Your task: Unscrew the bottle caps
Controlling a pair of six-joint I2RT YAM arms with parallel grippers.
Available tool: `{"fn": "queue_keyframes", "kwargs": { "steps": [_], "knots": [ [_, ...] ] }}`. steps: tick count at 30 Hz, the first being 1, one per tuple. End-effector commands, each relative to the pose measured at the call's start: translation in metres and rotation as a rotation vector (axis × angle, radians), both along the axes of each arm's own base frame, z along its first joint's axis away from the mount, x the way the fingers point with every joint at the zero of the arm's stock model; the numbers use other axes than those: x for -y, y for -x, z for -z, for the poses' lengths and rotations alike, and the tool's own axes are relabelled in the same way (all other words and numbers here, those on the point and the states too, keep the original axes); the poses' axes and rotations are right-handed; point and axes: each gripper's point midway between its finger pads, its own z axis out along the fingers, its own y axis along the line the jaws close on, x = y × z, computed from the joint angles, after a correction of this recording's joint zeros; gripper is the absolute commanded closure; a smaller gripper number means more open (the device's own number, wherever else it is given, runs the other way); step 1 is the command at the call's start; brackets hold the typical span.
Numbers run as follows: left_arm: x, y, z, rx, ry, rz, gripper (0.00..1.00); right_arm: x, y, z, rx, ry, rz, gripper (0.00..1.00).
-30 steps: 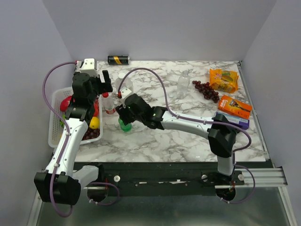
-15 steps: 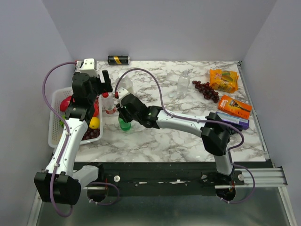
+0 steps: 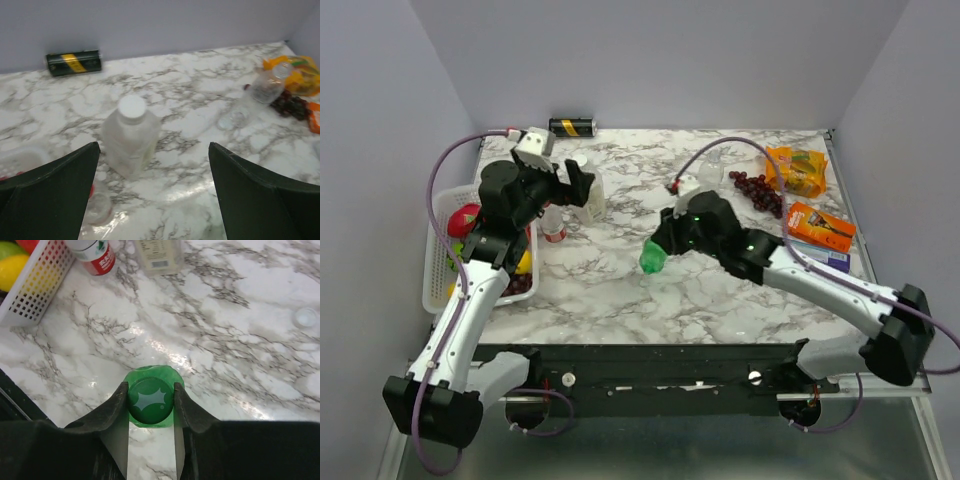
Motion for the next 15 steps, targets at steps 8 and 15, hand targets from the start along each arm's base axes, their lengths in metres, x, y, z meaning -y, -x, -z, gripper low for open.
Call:
{"fn": "queue_keyframes", "kwargs": {
  "steps": [8,15],
  "knots": [
    [0.172,0.119,0.015,0.05,-0.033,0.931,0.01,0.065,0.025,-0.071,-0.038,-0.312,-0.165,0.99],
    [0.201,0.135,0.049,-0.084,-0.051,1.049,0.01,0.065,0.035,-0.085,-0.057,-0.364,-0.242,0.99]
  ]
}}
